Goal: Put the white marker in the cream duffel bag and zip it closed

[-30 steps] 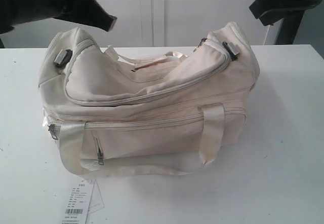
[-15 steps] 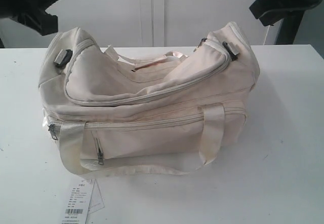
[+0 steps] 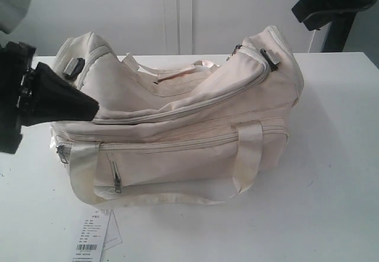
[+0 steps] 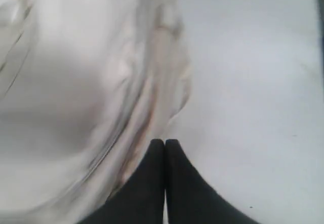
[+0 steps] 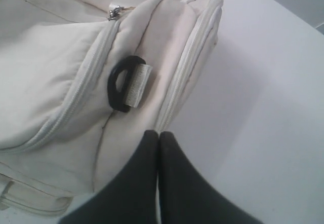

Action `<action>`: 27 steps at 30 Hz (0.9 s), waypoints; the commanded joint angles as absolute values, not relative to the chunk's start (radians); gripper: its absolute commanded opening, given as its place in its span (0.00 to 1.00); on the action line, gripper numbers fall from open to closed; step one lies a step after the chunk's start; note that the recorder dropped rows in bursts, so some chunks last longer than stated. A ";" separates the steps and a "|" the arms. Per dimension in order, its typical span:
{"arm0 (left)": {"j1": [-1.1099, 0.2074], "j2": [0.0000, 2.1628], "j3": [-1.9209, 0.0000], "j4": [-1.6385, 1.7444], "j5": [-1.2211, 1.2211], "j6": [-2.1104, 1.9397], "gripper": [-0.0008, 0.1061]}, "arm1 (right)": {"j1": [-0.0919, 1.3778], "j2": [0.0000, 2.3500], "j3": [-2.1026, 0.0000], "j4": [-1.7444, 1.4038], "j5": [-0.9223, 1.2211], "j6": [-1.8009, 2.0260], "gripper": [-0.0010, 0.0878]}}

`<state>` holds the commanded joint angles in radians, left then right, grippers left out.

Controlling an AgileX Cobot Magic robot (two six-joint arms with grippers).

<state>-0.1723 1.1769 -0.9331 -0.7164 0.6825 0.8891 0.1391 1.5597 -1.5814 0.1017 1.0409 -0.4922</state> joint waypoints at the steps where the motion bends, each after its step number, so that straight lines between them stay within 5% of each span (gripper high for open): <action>1: -0.172 1.172 -0.933 -0.647 0.654 0.828 0.01 | 0.139 1.560 -1.581 0.061 1.044 -0.484 0.01; 18: -0.172 1.090 -1.002 -0.053 0.554 0.257 0.01 | -0.070 1.530 -1.572 0.035 1.089 -0.336 0.01; 27: -0.172 1.069 -1.023 -0.044 0.599 0.257 0.01 | -0.093 1.348 -1.351 0.062 0.876 -0.336 0.01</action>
